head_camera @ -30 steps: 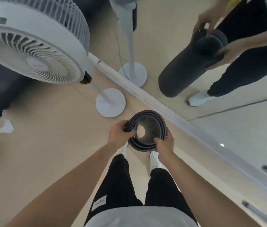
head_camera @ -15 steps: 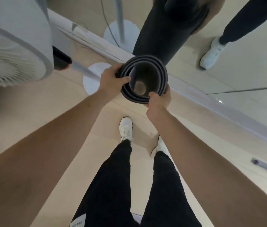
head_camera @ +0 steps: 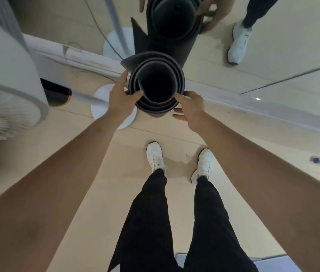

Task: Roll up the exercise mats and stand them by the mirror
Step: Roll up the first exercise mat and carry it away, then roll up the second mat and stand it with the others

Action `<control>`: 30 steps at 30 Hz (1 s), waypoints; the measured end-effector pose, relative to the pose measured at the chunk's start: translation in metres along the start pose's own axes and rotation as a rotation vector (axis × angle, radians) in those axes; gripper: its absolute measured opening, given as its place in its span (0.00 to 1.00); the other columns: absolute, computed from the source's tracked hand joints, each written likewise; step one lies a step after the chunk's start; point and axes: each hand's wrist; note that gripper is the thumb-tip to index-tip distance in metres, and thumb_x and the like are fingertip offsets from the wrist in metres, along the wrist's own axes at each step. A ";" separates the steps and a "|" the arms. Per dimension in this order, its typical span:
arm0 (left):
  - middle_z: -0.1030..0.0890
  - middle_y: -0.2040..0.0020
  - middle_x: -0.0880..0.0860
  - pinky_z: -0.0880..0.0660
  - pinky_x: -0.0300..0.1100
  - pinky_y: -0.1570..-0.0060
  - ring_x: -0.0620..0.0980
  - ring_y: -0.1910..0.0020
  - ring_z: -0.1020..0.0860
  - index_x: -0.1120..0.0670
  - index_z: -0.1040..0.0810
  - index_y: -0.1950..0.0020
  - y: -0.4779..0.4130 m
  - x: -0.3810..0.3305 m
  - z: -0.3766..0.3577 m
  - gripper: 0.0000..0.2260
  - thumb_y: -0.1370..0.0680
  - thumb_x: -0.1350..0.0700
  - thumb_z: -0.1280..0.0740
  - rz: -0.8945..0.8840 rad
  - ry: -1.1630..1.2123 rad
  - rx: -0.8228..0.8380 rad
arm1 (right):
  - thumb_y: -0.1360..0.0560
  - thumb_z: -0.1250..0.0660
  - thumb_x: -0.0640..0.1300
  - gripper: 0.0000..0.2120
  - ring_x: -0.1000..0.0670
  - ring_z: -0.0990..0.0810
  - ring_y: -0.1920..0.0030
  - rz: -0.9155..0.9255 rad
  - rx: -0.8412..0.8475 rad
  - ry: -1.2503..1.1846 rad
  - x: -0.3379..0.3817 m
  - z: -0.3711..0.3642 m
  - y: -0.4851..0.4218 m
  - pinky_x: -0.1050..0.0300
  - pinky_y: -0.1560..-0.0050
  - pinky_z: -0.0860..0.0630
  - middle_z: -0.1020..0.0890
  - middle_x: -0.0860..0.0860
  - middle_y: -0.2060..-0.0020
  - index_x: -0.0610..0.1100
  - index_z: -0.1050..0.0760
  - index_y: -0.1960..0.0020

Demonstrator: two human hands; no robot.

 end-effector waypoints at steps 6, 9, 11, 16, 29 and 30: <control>0.21 0.36 0.45 0.25 0.41 0.37 0.39 0.45 0.20 0.53 0.21 0.31 0.072 -0.035 0.003 0.19 0.21 0.60 0.30 0.078 -0.088 0.037 | 0.22 0.30 0.41 0.03 0.44 0.18 0.60 -0.002 0.086 0.112 -0.022 0.042 0.057 0.49 0.52 0.18 0.17 0.44 0.55 0.46 0.20 0.49; 0.17 0.44 0.47 0.24 0.45 0.37 0.47 0.44 0.19 0.53 0.17 0.39 0.128 -0.050 -0.009 0.10 0.20 0.56 0.29 0.107 -0.154 0.171 | 0.23 0.30 0.40 0.06 0.46 0.17 0.62 -0.010 0.079 0.171 -0.054 0.076 0.103 0.53 0.57 0.20 0.16 0.46 0.57 0.46 0.19 0.46; 0.15 0.47 0.47 0.24 0.45 0.37 0.47 0.45 0.18 0.53 0.15 0.42 0.168 -0.062 -0.027 0.08 0.20 0.55 0.29 0.085 -0.185 0.258 | 0.23 0.31 0.41 0.07 0.47 0.17 0.62 -0.029 0.066 0.199 -0.081 0.105 0.135 0.54 0.57 0.20 0.15 0.48 0.57 0.47 0.19 0.46; 0.15 0.48 0.45 0.26 0.38 0.41 0.44 0.46 0.18 0.50 0.15 0.44 0.257 -0.088 -0.098 0.07 0.20 0.57 0.29 0.043 -0.287 0.510 | 0.21 0.33 0.42 0.05 0.45 0.13 0.56 -0.012 -0.013 0.219 -0.161 0.195 0.213 0.53 0.51 0.19 0.15 0.51 0.55 0.45 0.18 0.49; 0.15 0.46 0.49 0.24 0.45 0.39 0.49 0.44 0.18 0.50 0.15 0.44 0.490 -0.183 -0.375 0.07 0.20 0.55 0.29 -0.371 -0.702 1.019 | 0.22 0.32 0.45 0.08 0.49 0.14 0.54 -0.012 -0.501 -0.204 -0.401 0.439 0.409 0.52 0.49 0.20 0.14 0.52 0.55 0.49 0.19 0.43; 0.15 0.46 0.49 0.23 0.45 0.39 0.49 0.44 0.18 0.49 0.15 0.44 0.514 -0.186 -0.397 0.06 0.20 0.55 0.29 -0.399 -0.729 1.069 | 0.22 0.32 0.46 0.08 0.49 0.14 0.54 -0.015 -0.560 -0.248 -0.421 0.454 0.424 0.52 0.51 0.20 0.14 0.52 0.54 0.50 0.19 0.44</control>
Point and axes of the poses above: each hand's wrist, its own y-axis away from the middle knuckle, its own z-axis out of the back of the hand, x = y × z
